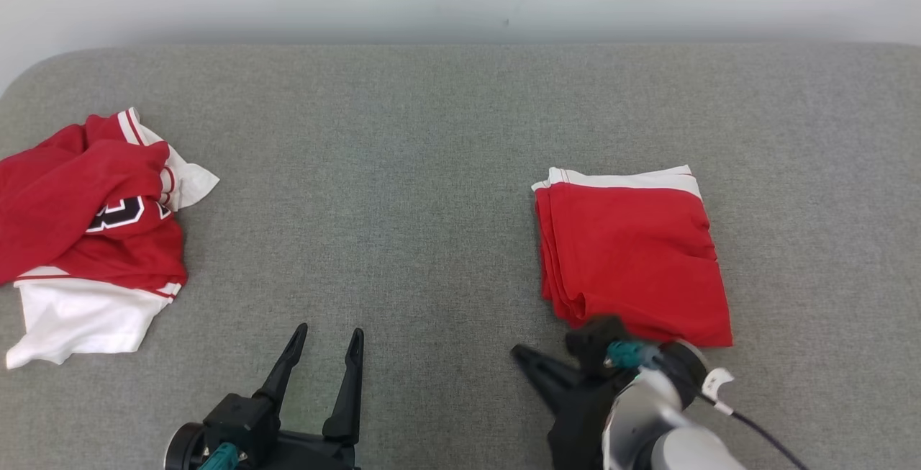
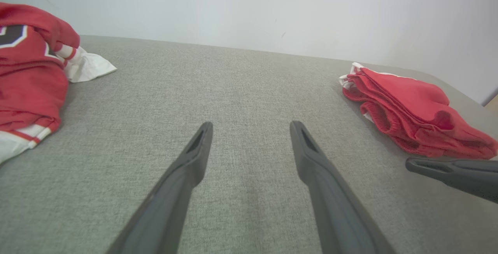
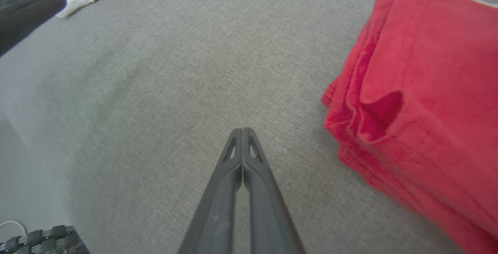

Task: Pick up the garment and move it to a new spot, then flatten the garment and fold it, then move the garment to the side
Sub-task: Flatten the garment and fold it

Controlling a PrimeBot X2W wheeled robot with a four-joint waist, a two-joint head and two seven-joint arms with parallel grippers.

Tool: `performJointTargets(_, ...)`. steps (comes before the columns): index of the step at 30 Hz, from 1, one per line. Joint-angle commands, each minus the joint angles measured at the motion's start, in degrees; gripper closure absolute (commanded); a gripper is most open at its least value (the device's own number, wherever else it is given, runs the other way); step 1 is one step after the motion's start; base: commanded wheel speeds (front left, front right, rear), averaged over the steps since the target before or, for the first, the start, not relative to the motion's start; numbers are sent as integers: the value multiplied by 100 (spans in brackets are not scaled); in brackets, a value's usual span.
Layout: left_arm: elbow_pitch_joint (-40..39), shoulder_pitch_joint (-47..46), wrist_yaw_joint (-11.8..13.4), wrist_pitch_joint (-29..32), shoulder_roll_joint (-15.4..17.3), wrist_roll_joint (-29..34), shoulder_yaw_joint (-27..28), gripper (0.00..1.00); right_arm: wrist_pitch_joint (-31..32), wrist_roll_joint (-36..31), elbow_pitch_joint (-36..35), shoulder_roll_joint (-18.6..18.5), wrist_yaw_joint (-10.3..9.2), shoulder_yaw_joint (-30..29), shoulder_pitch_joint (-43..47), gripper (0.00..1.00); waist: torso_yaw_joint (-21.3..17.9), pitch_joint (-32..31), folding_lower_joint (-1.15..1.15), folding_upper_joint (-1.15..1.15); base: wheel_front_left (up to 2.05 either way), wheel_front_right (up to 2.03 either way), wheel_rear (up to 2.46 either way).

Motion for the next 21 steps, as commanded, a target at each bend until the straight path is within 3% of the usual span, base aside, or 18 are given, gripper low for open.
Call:
performJointTargets(1,8,8,12,-18,-16,7,27,0,25,122,-129,51,-12,167,132,100,-13,-48,0,-1,0,0,0)
performJointTargets(9,-16,165,13,-18,-29,15,82,0,-192,359,-610,212,-12,162,531,100,-102,-278,0,-1,0,0,0)
performJointTargets(15,-49,330,19,-18,-35,45,146,0,-585,215,-1087,426,-12,-442,1001,100,-184,-548,0,-1,0,0,0)
performJointTargets(16,-65,357,26,-18,-35,56,168,0,-712,154,-1159,490,-12,-611,1076,76,-199,-596,0,-1,0,0,0)
performJointTargets(17,-93,384,35,-18,-35,75,191,0,-834,83,-1205,542,-12,-782,1159,0,-212,-636,0,-1,0,0,0)
performJointTargets(21,-175,526,50,-18,-43,153,291,0,-1381,-290,-1259,791,-12,-1589,1463,0,-247,-810,0,-1,0,0,0)
